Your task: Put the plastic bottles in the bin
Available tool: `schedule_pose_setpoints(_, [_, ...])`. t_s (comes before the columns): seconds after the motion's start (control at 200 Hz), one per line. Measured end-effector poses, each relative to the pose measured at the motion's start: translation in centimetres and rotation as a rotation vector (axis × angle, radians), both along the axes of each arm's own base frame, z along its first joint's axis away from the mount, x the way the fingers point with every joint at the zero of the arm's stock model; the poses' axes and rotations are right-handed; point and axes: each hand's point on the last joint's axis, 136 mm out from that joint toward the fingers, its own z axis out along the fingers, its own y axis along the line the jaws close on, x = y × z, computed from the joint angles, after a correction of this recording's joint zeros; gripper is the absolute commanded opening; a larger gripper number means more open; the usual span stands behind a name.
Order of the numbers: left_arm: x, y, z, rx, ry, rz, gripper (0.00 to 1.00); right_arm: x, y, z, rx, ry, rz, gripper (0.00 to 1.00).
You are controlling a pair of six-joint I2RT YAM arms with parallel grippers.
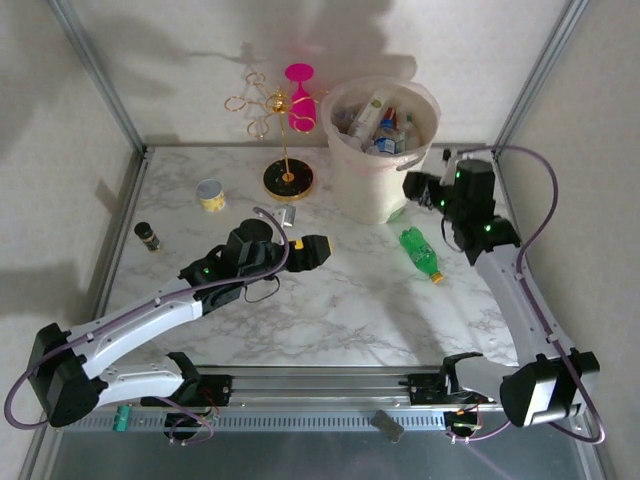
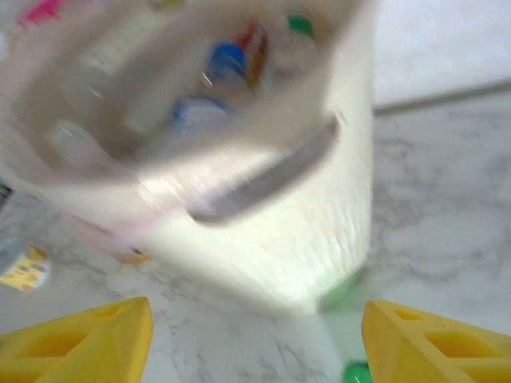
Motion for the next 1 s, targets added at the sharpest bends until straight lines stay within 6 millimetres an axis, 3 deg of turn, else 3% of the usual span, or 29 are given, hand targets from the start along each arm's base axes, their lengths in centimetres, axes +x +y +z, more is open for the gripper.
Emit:
schedule_pose_setpoints(0.16, [0.5,0.6,-2.6,-0.032,0.055,0.029,0.91,-1.9,-1.1,-6.3,0.010,0.098,-0.063,0.73])
schedule_pose_setpoints(0.386, [1.9,3.4,-8.5,-0.066,0.224,0.106,0.91,-0.6,-1.3,-12.5,-0.039,0.239,-0.090,0.76])
schedule_pose_setpoints(0.621, [1.5,2.9,-7.6,-0.098,0.217,0.074,0.91,0.9,-1.9,-18.0,-0.157,0.394,-0.091,0.83])
schedule_pose_setpoints(0.781, [1.5,2.8,-7.5,-0.104,0.213,0.068,0.91,2.0,-2.0,-19.7,-0.218,0.449,-0.082,0.87])
schedule_pose_setpoints(1.001, [1.5,2.7,-7.3,-0.104,0.212,0.060,0.92,1.7,-2.2,-21.3,-0.254,0.495,-0.066,0.88])
